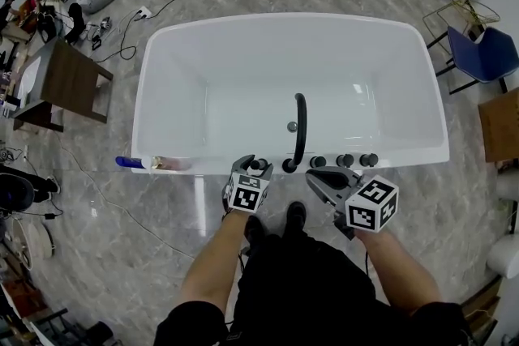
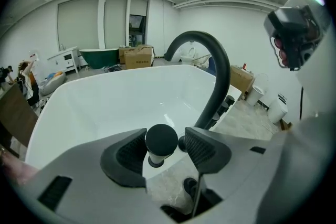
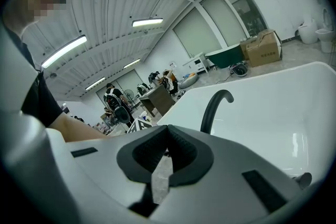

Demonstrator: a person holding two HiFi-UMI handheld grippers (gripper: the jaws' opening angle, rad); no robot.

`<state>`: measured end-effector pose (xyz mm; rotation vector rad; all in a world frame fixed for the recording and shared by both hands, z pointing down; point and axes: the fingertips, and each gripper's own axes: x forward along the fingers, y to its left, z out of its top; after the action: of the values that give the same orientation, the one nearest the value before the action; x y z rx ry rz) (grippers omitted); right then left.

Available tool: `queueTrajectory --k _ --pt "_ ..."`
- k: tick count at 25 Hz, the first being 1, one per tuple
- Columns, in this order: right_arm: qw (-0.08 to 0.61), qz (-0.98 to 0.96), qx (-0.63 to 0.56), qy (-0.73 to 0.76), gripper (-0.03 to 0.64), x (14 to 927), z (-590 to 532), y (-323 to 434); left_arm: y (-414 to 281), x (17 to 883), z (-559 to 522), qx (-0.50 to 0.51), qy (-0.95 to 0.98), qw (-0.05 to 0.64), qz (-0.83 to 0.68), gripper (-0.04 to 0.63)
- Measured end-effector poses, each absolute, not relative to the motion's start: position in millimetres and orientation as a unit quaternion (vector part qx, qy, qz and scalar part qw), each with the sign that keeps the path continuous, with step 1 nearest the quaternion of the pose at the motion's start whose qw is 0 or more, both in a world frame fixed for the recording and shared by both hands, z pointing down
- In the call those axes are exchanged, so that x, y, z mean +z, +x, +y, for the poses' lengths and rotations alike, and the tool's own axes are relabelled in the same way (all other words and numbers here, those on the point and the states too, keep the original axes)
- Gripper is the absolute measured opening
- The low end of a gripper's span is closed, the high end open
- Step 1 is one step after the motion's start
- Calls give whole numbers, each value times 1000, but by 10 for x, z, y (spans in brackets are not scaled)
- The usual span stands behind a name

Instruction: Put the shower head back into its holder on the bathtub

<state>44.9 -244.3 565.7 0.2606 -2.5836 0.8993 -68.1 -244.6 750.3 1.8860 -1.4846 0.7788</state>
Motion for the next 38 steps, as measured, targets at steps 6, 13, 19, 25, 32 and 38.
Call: queueTrajectory --k 6,13,19,25,32,38 --pt "189 -924 320 89 15 5606 -2405 461 -704 7391 -2390 292 706 305 -568 244" --pt "170 -927 323 84 16 5489 -2456 369 -843 7116 -2407 279 709 288 -580 239" --pt "154 -931 321 81 15 5418 -2498 235 -852 6854 -2402 249 724 279 -580 227" --pt "151 -935 313 76 16 5358 -2459 86 -871 6671 -2316 227 734 268 -581 212" --pt "148 -940 297 75 15 5214 -2390 -121 -1044 6482 -2227 194 742 263 -586 204" --pt "146 -943 285 89 15 5050 -2323 -206 -1173 6185 -2061 180 759 259 -570 201"
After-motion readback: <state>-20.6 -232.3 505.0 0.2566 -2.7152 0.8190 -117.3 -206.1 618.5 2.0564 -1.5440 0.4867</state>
